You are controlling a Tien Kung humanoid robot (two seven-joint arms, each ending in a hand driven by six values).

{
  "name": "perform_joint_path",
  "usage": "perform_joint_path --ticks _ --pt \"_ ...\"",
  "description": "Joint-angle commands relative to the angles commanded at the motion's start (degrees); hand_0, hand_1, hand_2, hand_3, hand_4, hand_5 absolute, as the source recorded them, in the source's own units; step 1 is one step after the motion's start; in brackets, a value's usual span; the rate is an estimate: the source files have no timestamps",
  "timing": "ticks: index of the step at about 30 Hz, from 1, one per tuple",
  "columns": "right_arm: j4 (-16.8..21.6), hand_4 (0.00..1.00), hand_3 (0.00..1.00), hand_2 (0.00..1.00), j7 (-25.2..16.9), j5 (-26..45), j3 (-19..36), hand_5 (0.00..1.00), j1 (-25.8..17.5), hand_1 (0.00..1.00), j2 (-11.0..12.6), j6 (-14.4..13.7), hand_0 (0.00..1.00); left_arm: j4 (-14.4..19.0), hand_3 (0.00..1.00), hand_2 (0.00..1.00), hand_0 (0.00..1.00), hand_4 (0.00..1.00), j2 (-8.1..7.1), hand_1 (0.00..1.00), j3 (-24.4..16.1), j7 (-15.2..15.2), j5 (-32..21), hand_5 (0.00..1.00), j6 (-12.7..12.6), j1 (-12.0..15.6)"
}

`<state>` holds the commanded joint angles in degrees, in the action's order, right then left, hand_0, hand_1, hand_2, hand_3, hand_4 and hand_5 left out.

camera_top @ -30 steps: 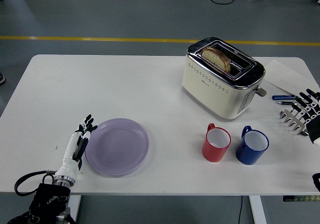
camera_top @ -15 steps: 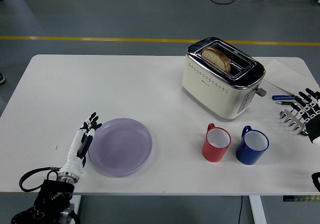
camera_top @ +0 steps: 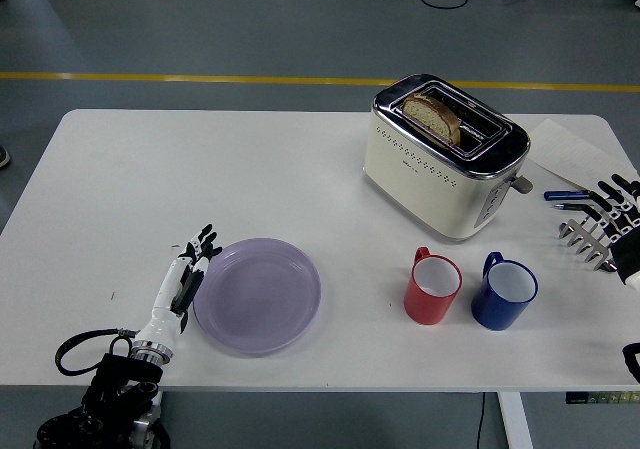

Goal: Push plate across desktop,pick up the break from the machine,place the break in the plate

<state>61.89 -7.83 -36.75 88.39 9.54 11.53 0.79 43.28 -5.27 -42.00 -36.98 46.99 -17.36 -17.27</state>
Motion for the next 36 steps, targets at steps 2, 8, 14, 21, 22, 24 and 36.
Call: perform_joint_path --ticks 2,8,14,21,22,24,36 --pt "-0.01 0.527 0.643 0.656 0.0 0.0 0.04 0.527 0.01 0.667 -0.01 0.0 0.706 -0.11 0.998 0.977 0.86 0.461 0.03 0.88 1.02 0.0 -0.26 0.998 0.01 -0.5" --pt "-0.02 0.525 0.64 0.655 -0.01 -0.03 0.04 0.524 0.16 0.665 -0.05 0.03 0.703 -0.32 0.998 0.976 0.86 0.462 0.16 0.88 3.3 0.0 -0.9 0.998 -0.06 -1.72" --pt "-0.01 0.524 0.639 0.654 -0.01 -0.05 0.09 0.519 0.23 0.664 -0.04 0.04 0.702 -0.5 0.998 0.976 0.859 0.463 0.81 0.88 4.94 0.0 -1.54 0.998 0.14 -2.96" --pt "-0.02 0.523 0.64 0.657 -0.02 -0.05 0.15 0.516 0.28 0.665 -0.03 0.04 0.703 -1.18 0.998 0.973 0.859 0.465 1.42 0.88 6.61 0.0 -2.73 0.998 0.4 -3.92" --pt "-0.03 0.523 0.64 0.657 -0.02 -0.05 0.17 0.516 0.28 0.665 -0.03 0.04 0.703 -1.3 0.998 0.973 0.859 0.465 1.47 0.88 6.86 0.0 -2.95 0.998 0.44 -4.02" --pt "-0.04 0.523 0.64 0.657 -0.02 -0.04 0.21 0.516 0.26 0.665 -0.02 0.03 0.703 -1.47 0.998 0.973 0.859 0.465 1.53 0.88 7.38 0.0 -3.26 0.998 0.52 -4.24" --pt "-0.11 0.523 0.644 0.661 -0.02 -0.04 0.11 0.516 0.32 0.67 -0.06 0.04 0.704 -1.95 0.998 0.97 0.856 0.465 2.13 0.878 9.85 0.0 -4.03 0.998 0.74 -5.62"
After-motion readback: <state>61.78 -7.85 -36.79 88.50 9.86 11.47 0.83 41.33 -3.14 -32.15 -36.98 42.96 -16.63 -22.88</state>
